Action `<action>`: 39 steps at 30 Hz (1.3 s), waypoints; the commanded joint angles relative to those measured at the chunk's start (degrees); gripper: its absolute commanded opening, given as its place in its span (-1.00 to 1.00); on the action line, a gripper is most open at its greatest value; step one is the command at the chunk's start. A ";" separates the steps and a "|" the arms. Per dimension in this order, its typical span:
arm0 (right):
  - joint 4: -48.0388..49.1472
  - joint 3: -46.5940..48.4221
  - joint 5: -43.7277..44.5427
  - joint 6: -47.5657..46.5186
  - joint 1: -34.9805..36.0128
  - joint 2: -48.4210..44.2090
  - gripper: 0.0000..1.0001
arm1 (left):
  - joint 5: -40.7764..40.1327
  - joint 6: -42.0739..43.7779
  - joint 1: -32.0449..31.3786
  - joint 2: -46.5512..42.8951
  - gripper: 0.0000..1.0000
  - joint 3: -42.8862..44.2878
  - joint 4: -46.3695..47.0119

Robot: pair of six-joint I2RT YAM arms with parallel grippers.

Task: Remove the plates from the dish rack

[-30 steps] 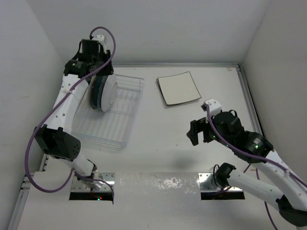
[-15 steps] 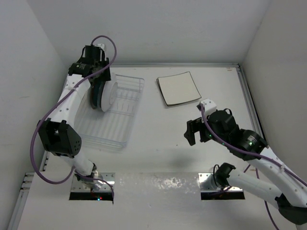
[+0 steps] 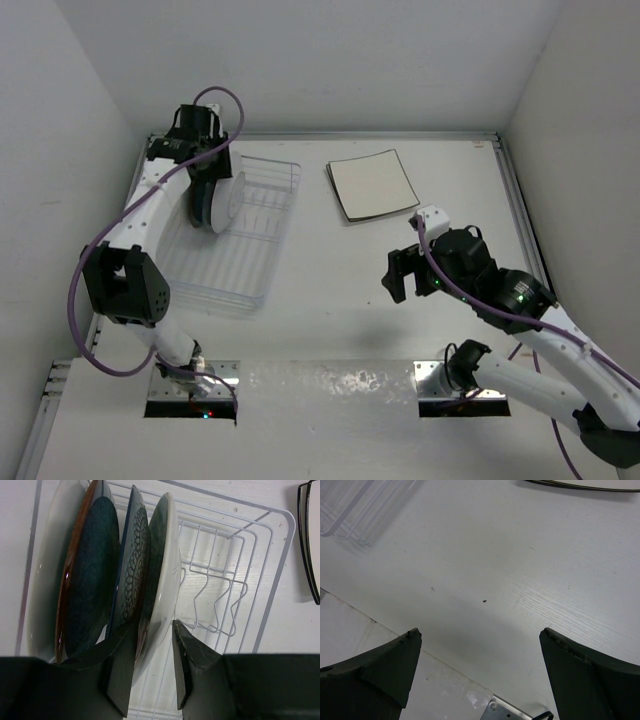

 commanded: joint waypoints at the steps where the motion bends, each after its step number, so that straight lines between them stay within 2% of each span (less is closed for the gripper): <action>1: 2.14 0.31 -1.10 0.73 0.29 -0.02 0.98 | 2.43 -0.11 1.32 -0.06 -0.37 -0.73 2.08; 6: 2.23 0.13 -1.19 0.90 0.29 -0.11 0.98 | 6.47 -0.11 2.02 1.61 -0.44 -1.26 2.44; 16: 2.05 0.05 -0.93 0.90 0.29 -0.29 0.98 | 9.64 0.07 2.72 3.72 -1.00 3.04 0.68; 20: 2.41 -0.13 -1.10 1.17 0.29 -0.20 0.98 | 9.73 0.77 2.81 4.07 -1.00 5.68 -0.73; 28: 2.93 0.40 -1.37 1.52 0.29 0.59 0.98 | 10.25 1.91 2.72 5.82 -1.00 16.39 -5.73; 39: 4.43 2.06 -3.12 2.49 0.29 1.82 0.98 | 22.20 -1.07 2.72 7.15 -1.00 30.11 -7.59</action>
